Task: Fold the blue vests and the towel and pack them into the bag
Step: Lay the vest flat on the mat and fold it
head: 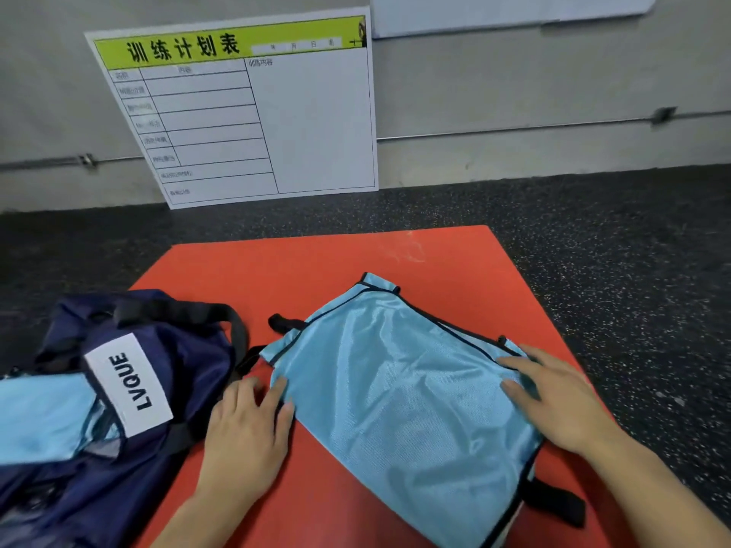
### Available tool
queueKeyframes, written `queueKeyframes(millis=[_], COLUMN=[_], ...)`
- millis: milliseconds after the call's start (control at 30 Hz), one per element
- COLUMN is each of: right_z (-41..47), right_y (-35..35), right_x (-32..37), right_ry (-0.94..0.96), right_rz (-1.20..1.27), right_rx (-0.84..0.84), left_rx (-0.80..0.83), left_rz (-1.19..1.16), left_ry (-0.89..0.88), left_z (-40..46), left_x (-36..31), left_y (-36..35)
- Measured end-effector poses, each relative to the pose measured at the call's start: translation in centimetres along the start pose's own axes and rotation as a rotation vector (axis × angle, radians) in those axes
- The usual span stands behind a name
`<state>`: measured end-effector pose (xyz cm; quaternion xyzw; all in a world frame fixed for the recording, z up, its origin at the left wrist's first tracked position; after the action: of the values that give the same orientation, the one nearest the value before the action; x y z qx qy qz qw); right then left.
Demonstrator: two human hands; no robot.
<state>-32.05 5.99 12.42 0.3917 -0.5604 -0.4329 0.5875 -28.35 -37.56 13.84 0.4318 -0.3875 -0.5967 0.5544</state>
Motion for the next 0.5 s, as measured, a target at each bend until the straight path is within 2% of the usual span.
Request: queueKeyframes(millis=[167, 333, 400, 500], right_z=[-0.5, -1.4, -1.7, -2.4], right_y=[0.2, -0.2, 0.2, 1.6], right_x=[-0.7, 0.4, 0.4, 1.0], right_ry=[0.021, 0.212, 0.208, 0.183], right_rz=[0.029, 0.149, 0.107, -0.088], right_rx=[-0.009, 0.077, 0.063, 0.035], left_rx=[0.095, 0.112, 0.147, 0.19], left_rz=[-0.023, -0.037, -0.032, -0.038], left_ry=[0.08, 0.07, 0.067, 0.076], left_z=[1.0, 4.5, 6.8, 10.7], left_x=[0.3, 0.1, 0.0, -0.3], left_y=[-1.3, -1.7, -2.2, -3.4])
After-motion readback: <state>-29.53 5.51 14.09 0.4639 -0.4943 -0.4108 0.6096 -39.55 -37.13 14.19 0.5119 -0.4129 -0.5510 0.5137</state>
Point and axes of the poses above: each hand's wrist, its own z-axis towards the middle knuckle, its own y-axis out of the back of the hand, x = y × z, the point moved 5 cm from there along z, towards the middle knuckle, and after that the axes turned 5 degrees about -x, right-handed, at the moved point
